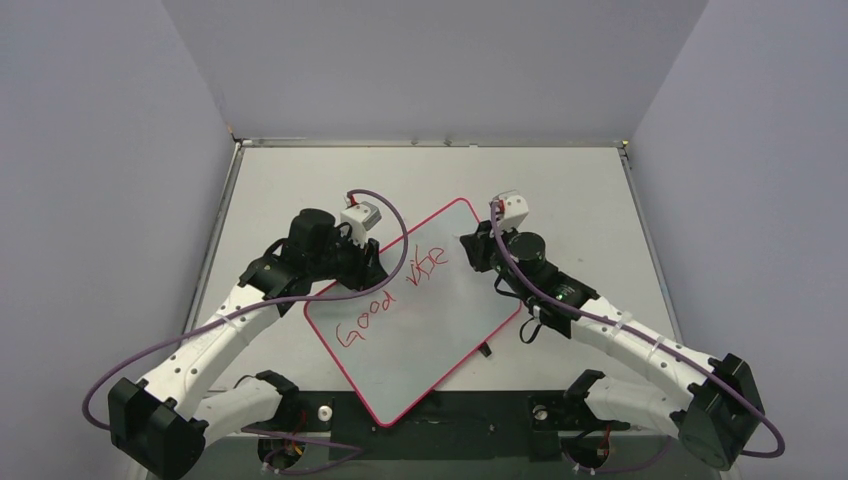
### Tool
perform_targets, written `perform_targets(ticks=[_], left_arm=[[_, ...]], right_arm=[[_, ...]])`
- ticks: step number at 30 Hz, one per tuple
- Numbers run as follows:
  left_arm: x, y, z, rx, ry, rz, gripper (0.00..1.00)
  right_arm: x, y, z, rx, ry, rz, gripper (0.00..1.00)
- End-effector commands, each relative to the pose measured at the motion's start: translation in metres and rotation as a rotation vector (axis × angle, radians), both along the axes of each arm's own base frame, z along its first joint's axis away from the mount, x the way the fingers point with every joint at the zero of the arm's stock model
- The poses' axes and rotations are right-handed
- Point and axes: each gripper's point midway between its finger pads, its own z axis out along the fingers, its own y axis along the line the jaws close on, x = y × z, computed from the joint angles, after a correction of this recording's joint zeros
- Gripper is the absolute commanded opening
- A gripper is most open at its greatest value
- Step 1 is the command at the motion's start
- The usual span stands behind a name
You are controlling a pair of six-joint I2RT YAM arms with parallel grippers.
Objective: Write a sentence on the whiteboard
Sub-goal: Write a sentence on the whiteboard stand.
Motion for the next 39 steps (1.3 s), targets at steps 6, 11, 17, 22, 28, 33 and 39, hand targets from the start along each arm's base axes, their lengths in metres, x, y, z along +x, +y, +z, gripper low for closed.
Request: perform_targets(ticks=[6, 11, 17, 22, 28, 33, 39], left_arm=[[0.017, 0.007, 0.021, 0.01, -0.14, 0.024, 0.0], [0.017, 0.007, 0.021, 0.011, -0.142, 0.025, 0.0], [0.018, 0.008, 0.021, 0.014, -0.145, 0.028, 0.0], [0.017, 0.008, 0.022, 0.012, -0.149, 0.028, 0.0], [0.017, 0.008, 0.022, 0.012, -0.149, 0.028, 0.0], [0.017, 0.008, 0.022, 0.011, -0.15, 0.027, 0.0], [0.017, 0.008, 0.022, 0.01, -0.149, 0.026, 0.0]], right_arm=[[0.008, 0.008, 0.022, 0.089, -0.047, 0.007, 0.0], [0.01, 0.012, 0.021, 0.093, -0.044, 0.016, 0.0], [0.01, 0.014, 0.016, 0.085, -0.035, 0.022, 0.0], [0.012, 0.015, 0.014, 0.079, -0.032, 0.022, 0.0], [0.014, 0.019, 0.007, 0.065, -0.014, 0.034, 0.0], [0.01, 0.026, 0.004, 0.064, -0.009, 0.077, 0.0], [0.0, 0.03, 0.001, 0.071, -0.006, 0.127, 0.0]])
